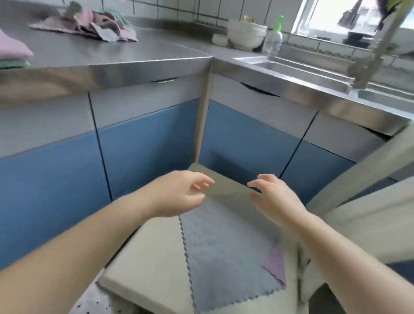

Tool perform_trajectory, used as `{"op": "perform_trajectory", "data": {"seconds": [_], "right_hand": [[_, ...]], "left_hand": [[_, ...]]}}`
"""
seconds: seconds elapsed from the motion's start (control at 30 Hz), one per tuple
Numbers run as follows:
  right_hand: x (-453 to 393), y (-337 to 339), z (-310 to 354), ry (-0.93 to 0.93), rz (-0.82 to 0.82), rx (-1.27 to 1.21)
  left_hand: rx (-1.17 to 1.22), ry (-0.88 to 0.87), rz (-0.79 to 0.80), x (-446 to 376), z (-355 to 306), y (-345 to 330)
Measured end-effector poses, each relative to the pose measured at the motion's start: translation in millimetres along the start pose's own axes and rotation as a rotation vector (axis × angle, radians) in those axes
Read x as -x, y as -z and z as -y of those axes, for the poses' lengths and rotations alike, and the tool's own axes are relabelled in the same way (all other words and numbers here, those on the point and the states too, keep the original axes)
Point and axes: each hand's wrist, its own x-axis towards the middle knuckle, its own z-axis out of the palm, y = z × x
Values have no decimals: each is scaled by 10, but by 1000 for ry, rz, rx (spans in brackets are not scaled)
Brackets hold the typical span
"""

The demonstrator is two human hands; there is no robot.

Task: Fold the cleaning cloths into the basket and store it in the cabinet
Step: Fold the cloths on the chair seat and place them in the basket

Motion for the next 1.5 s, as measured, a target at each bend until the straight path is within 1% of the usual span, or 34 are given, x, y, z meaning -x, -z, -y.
{"op": "perform_trajectory", "data": {"seconds": [0.03,0.1,0.17,0.2,0.23,0.3,0.37,0.47,0.53,0.6,0.63,0.7,0.8,0.9,0.93,1.03,1.1,1.13,1.27,1.37,1.5], "right_hand": [[68,-154,-91,-33,40,60],[232,-494,-205,-115,192,121],[415,-893,-252,-170,383,113],[513,-1078,-257,-194,447,91],[618,-1250,-275,-204,459,73],[785,-1468,-277,-191,356,69],[896,-1583,-262,-137,233,92],[993,-1664,-232,-88,114,93],[1016,-1662,-226,-61,64,51],[1017,-1624,-243,-13,63,30],[1007,-1595,-260,1,93,67],[988,-1585,-331,14,101,126],[996,-1573,-403,91,124,135],[1011,-1514,-388,99,137,139],[1006,-1525,-397,76,135,121],[1028,-1514,-416,60,-9,15],[1037,-1477,-451,-65,-100,-126],[1037,-1430,-444,-143,-114,-188],[995,-1394,-445,-328,-323,-414],[994,-1363,-396,-403,-387,-691],[1090,-1326,-358,-475,-450,-886]], "left_hand": [[-16,1,38,-31,-7,-177],[-34,-5,102,-97,-23,-523],[-78,-18,146,-95,-11,-885],[-103,-25,180,-81,7,-1076],[-127,-32,222,-52,11,-1264],[-178,-48,313,22,57,-1585],[-239,-95,359,83,123,-1796],[-319,-135,316,127,246,-1908],[-357,-157,278,153,331,-1905],[-352,-167,242,190,426,-1857],[-338,-171,227,212,478,-1821],[-337,-183,205,265,598,-1746],[-341,-206,172,352,785,-1682],[-367,-255,93,406,927,-1711],[-377,-267,65,412,955,-1719],[-383,-259,16,397,999,-1709],[-372,-207,3,393,1020,-1667],[-363,-176,-11,395,1046,-1641],[-336,-32,-77,413,1230,-1524],[-173,88,-161,419,1301,-1401],[147,183,-206,488,1229,-1265]]}}
